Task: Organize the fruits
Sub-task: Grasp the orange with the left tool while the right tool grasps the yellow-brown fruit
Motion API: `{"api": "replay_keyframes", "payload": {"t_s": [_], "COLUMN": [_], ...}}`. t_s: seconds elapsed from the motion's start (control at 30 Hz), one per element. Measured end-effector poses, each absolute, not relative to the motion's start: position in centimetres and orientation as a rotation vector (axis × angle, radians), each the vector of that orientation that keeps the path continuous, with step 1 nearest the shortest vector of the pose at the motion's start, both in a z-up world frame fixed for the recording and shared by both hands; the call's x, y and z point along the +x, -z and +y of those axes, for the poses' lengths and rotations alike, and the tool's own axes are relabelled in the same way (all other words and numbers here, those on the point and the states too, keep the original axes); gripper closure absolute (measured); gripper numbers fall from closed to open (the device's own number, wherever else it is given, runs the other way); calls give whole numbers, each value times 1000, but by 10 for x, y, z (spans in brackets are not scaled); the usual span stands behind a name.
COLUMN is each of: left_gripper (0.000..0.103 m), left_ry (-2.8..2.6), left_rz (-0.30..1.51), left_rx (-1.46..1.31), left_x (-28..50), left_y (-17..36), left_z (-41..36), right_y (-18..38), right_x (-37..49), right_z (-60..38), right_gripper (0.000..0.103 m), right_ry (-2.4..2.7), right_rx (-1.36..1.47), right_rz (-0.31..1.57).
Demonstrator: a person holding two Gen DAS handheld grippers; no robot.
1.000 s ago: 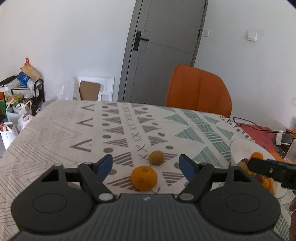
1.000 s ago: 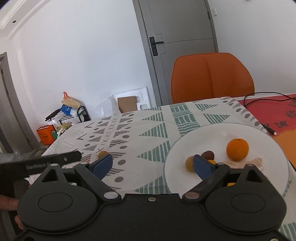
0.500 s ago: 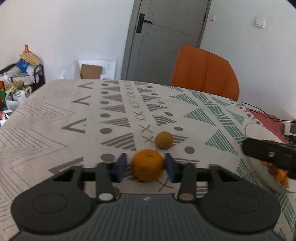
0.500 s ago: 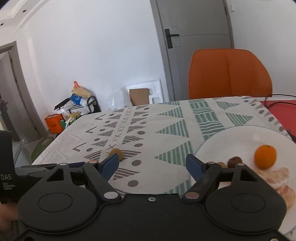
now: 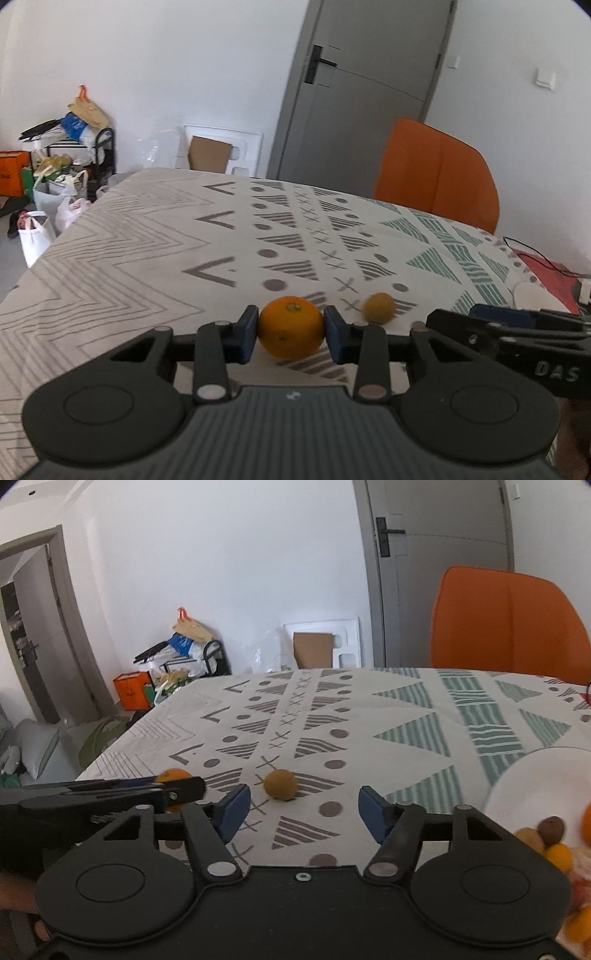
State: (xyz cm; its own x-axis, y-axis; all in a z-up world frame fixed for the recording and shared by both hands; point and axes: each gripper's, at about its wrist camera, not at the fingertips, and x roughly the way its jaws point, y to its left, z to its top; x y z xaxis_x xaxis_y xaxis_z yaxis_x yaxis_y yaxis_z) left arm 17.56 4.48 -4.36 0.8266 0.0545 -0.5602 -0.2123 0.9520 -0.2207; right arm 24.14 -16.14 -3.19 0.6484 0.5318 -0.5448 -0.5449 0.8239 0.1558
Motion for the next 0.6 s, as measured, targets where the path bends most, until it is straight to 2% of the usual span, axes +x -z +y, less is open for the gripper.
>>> {"api": "replay_keyframes", "payload": {"t_s": [0.13, 0.27, 0.57, 0.6], "left_gripper": [66, 66, 66, 66], "left_ry": [-174, -210, -265, -266], "left_rz": [574, 570, 554, 554], "left_rx": [-302, -324, -369, -371], "left_x": [168, 158, 145, 144], "left_y": [44, 45, 48, 48], "left_z": [58, 73, 100, 102], "right_y": [37, 41, 47, 49], "right_x": [246, 253, 262, 263], "right_z": [-148, -136, -115, -113], "right_gripper": [43, 49, 52, 59], "right_ry": [-613, -626, -621, -619], "right_rx": [-60, -70, -86, -88], "right_rz": [623, 639, 652, 656]}}
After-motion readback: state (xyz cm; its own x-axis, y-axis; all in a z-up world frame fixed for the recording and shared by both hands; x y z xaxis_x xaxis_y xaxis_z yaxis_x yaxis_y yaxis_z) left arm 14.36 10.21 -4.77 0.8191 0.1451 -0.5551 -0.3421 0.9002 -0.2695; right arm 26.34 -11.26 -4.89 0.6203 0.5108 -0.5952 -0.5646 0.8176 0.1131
